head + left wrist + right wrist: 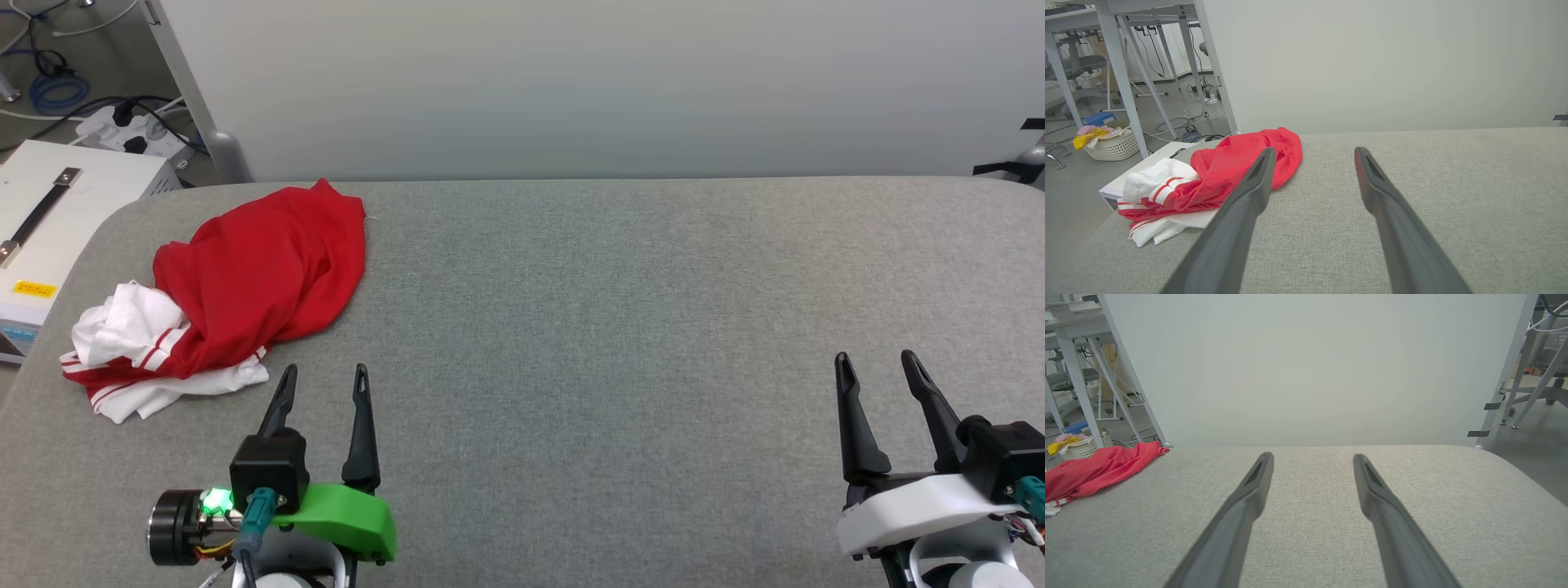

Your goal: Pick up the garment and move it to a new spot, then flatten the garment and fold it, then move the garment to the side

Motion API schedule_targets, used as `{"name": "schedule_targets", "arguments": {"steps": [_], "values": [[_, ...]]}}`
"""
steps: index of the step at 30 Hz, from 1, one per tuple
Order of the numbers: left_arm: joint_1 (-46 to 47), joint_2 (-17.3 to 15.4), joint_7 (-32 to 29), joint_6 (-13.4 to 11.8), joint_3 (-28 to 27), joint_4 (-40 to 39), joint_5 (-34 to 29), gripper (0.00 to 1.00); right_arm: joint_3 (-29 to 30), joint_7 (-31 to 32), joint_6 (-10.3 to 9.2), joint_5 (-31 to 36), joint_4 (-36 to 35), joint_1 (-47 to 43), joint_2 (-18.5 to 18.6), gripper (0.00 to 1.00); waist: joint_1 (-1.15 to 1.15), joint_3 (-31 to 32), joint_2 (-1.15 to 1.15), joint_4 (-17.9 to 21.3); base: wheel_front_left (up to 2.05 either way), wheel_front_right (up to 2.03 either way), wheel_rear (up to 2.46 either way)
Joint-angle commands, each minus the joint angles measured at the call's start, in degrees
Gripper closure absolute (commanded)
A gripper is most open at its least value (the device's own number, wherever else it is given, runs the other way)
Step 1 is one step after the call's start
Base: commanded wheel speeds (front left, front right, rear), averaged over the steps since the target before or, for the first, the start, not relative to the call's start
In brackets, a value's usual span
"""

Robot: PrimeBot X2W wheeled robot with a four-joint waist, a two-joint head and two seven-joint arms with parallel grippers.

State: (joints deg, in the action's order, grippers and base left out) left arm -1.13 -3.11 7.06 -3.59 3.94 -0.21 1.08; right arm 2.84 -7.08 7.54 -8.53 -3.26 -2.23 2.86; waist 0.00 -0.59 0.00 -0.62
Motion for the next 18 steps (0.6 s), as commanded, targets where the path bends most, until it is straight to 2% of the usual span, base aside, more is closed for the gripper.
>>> {"name": "schedule_targets", "arguments": {"steps": [1,18], "values": [[-0.37,0.12,0.59,-0.45,0.23,0.12,0.27,0.0,0.16,-0.66,-0.03,-0.5,-0.55,-0.6,0.01,0.0,0.0,0.0,0.0,-0.03,0.0,0.0,0.0],[-0.65,0.15,2.63,-0.57,1.16,0.15,0.77,0.0,-0.78,-2.68,-0.03,-0.73,-1.61,-1.51,0.01,0.0,0.0,0.03,0.0,-0.22,0.0,0.0,0.0]]}}
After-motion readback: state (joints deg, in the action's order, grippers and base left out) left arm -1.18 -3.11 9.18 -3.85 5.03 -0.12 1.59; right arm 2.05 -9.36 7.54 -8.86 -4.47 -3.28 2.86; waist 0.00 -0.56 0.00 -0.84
